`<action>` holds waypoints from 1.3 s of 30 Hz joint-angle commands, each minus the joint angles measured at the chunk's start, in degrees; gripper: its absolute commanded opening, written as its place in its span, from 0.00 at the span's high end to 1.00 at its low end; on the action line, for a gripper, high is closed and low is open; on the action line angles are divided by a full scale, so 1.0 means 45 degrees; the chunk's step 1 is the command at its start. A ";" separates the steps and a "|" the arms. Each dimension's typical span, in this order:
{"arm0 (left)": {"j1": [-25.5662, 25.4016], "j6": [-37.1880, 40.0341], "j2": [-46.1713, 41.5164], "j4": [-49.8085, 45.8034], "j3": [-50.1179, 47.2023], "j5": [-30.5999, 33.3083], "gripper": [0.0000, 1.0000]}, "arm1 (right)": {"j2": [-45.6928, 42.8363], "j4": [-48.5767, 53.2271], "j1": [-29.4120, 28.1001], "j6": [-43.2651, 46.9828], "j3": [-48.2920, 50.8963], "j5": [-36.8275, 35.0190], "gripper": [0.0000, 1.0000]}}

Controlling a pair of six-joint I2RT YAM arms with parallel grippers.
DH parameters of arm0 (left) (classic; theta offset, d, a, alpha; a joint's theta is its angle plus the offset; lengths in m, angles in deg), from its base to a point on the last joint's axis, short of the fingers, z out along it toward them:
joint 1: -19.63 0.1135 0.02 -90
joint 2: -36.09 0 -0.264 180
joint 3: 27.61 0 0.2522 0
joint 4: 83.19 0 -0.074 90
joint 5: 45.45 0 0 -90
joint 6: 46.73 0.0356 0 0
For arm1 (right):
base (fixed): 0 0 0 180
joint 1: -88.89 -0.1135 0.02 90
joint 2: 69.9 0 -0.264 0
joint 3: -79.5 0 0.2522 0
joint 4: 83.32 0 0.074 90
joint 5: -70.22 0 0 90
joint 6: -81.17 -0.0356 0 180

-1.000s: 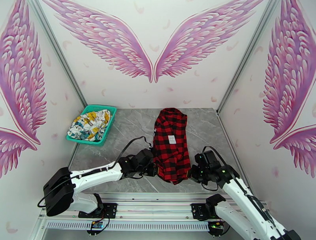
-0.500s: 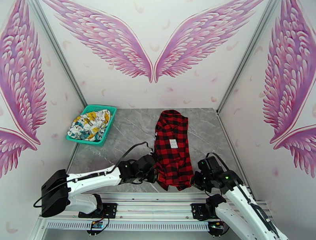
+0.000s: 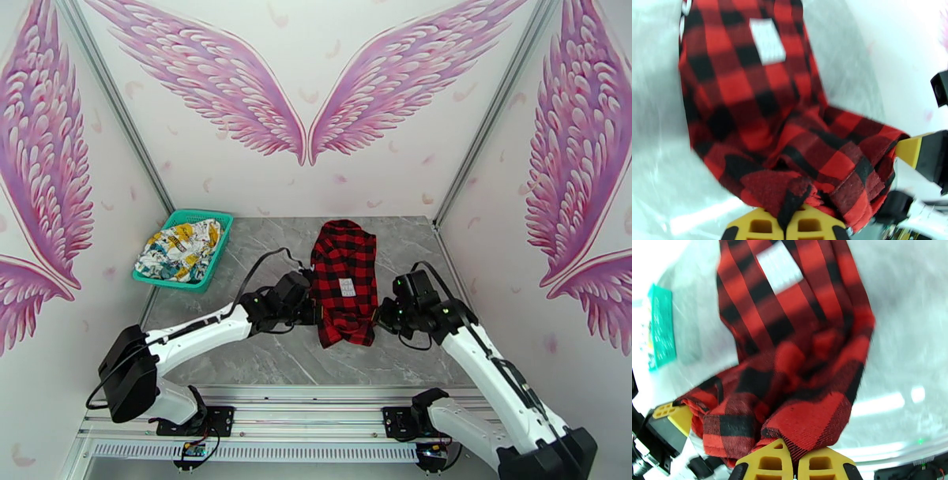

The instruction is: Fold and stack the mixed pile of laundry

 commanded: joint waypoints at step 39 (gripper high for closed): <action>0.4183 0.1908 1.1314 -0.2279 1.2418 -0.2100 1.00 | 1.3833 -0.3825 0.3270 0.0453 -0.9529 0.3429 0.83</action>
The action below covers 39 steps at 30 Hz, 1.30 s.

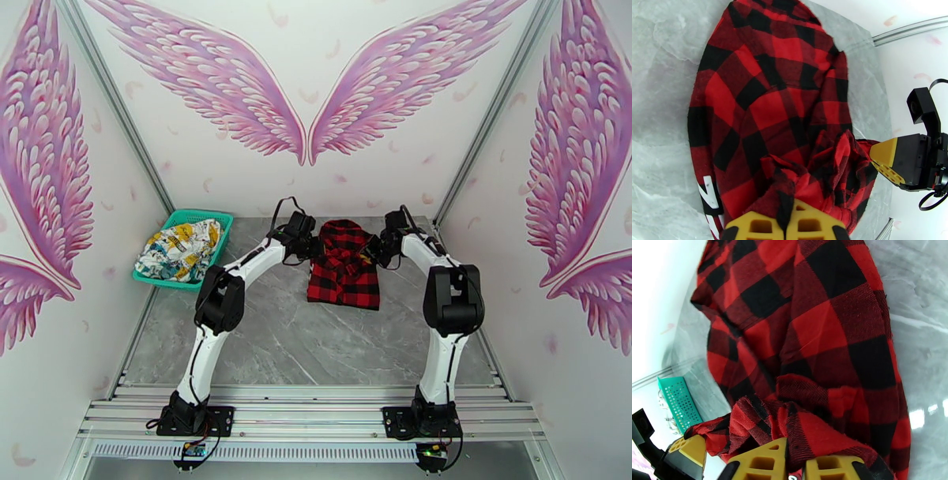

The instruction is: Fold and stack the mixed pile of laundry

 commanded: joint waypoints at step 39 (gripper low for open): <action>-0.1399 0.3952 -0.2260 -0.0933 -0.2356 0.0605 0.52 | -0.3451 -0.3477 0.0218 0.1388 0.5772 0.2359 0.51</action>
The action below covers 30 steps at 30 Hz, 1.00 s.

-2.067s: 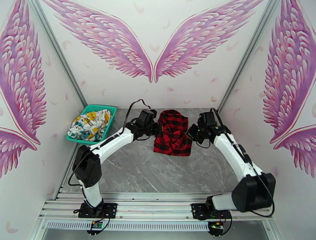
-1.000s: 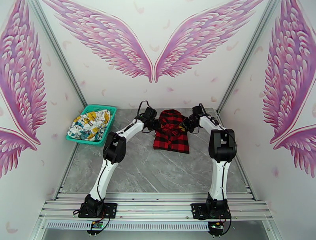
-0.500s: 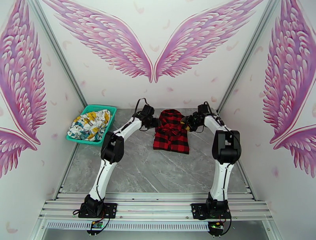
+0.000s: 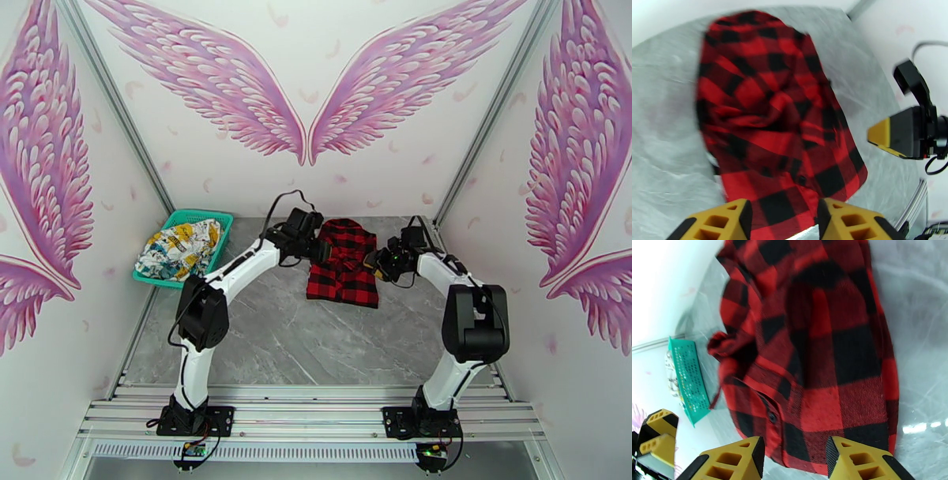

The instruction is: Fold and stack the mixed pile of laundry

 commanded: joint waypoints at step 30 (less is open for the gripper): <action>-0.0417 0.0578 0.0907 0.0298 -0.2037 0.0258 0.53 | 0.5209 -0.0651 -0.0803 -0.1555 -0.6425 0.0256 0.49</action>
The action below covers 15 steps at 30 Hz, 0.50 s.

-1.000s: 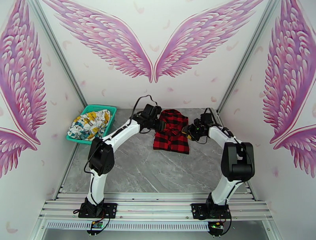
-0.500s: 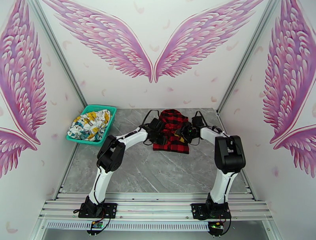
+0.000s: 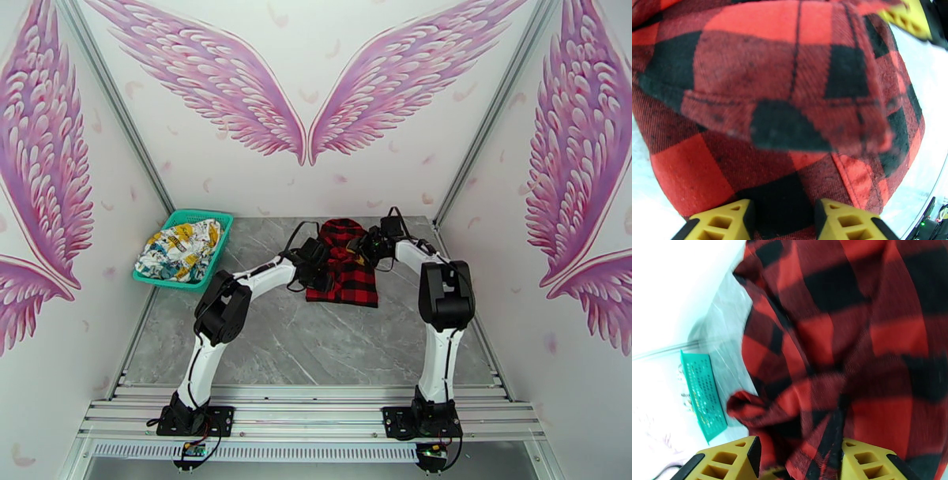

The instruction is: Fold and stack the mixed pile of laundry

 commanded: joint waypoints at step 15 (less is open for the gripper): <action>0.0467 0.0567 -0.0085 -0.0151 0.2813 0.0507 0.50 | -0.1339 0.2735 0.0145 0.1535 -0.2087 -0.1518 0.48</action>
